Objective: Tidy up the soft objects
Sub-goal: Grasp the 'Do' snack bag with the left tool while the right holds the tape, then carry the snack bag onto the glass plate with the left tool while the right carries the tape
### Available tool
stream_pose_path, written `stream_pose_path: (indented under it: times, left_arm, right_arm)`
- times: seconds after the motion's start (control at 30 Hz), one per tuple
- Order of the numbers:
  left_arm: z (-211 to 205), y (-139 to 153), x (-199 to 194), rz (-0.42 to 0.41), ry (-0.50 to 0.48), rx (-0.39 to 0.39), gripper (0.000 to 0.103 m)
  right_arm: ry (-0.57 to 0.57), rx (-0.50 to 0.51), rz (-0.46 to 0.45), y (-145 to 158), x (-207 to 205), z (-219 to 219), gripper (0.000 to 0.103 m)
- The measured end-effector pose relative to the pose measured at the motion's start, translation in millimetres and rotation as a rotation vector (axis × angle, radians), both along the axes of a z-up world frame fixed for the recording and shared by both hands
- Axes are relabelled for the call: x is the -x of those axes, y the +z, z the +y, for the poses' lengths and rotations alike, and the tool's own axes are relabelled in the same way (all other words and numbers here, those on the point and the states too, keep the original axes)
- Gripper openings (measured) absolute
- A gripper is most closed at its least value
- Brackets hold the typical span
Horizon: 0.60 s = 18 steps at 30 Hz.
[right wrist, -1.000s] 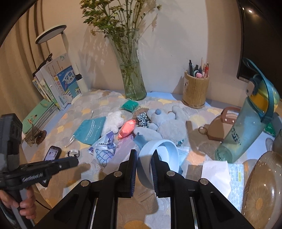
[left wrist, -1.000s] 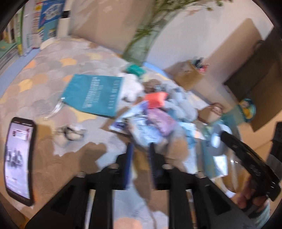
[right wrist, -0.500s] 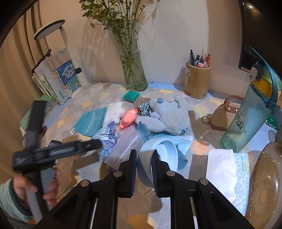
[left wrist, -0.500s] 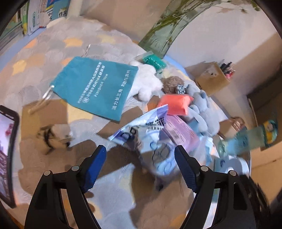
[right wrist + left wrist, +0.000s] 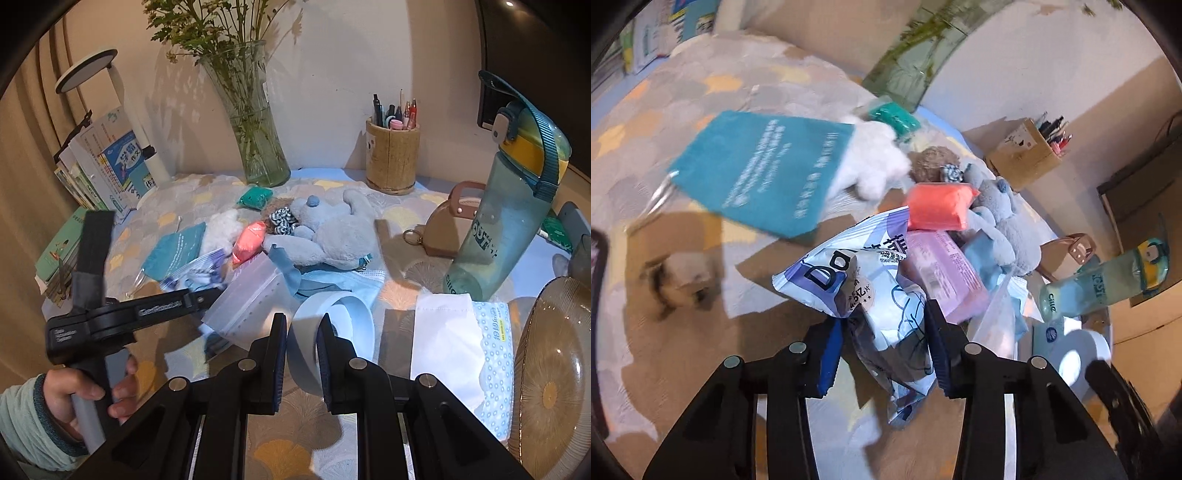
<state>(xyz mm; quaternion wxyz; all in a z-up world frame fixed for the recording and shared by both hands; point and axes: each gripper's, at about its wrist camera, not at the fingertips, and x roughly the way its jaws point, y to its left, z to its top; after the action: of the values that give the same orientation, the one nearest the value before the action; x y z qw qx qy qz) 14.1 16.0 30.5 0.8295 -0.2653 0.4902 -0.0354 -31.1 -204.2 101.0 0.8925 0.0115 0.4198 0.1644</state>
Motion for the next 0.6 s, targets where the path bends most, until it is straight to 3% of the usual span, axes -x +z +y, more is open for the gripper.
stream_pose_path:
  times: [0.27, 0.4, 0.6]
  left_arm:
    - [35.9, 19.1, 44.3, -0.049, 0.037, 0.009, 0.039]
    - [32.3, 35.2, 53.3, -0.115, 0.007, 0.004, 0.039]
    - [28.5, 37.8, 55.7, -0.127, -0.004, 0.03, 0.039]
  right_arm:
    - [0.018, -0.035, -0.013, 4.4, 0.3, 2.1, 0.015]
    - [0.038, -0.043, -0.019, 5.5, 0.4, 5.2, 0.015]
    - [0.057, -0.064, -0.021, 7.4, 2.1, 5.7, 0.015]
